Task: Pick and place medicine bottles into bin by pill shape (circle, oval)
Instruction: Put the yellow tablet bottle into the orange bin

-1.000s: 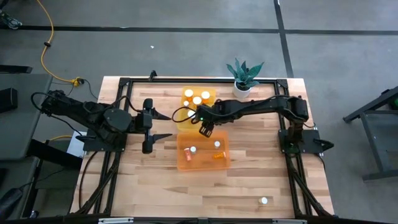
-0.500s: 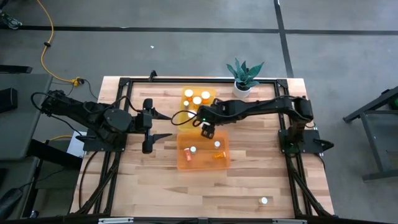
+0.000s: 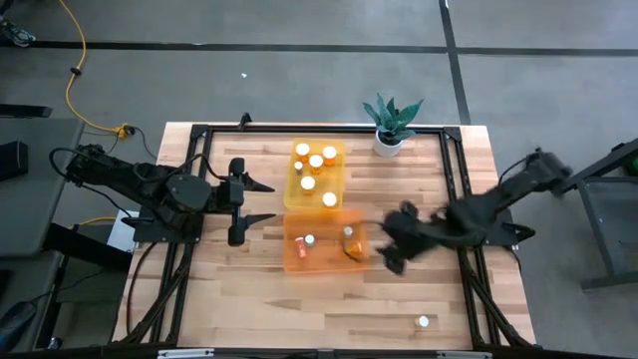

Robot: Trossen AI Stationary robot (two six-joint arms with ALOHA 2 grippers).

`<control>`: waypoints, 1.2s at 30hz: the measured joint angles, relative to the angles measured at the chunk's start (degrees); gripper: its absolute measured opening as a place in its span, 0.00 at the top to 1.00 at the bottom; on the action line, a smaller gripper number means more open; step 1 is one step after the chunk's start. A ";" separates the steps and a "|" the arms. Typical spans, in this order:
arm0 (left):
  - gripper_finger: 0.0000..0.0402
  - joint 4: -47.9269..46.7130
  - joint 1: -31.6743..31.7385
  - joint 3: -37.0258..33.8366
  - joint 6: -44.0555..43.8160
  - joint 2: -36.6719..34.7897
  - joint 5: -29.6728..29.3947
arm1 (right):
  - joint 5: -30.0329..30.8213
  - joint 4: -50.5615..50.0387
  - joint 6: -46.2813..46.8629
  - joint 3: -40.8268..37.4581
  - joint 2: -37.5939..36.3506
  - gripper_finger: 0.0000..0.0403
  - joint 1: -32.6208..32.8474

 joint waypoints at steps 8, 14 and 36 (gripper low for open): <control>0.34 0.02 0.00 0.00 -2.00 0.00 -0.20 | 5.84 11.70 24.57 -9.90 -6.29 0.33 22.05; 0.34 -0.02 0.00 0.00 -3.97 0.02 -0.59 | -5.69 -6.93 45.08 -2.58 7.34 0.33 27.09; 0.34 -0.15 -0.09 0.00 -8.96 0.02 -0.55 | -21.86 -22.13 55.10 21.56 36.89 0.33 32.14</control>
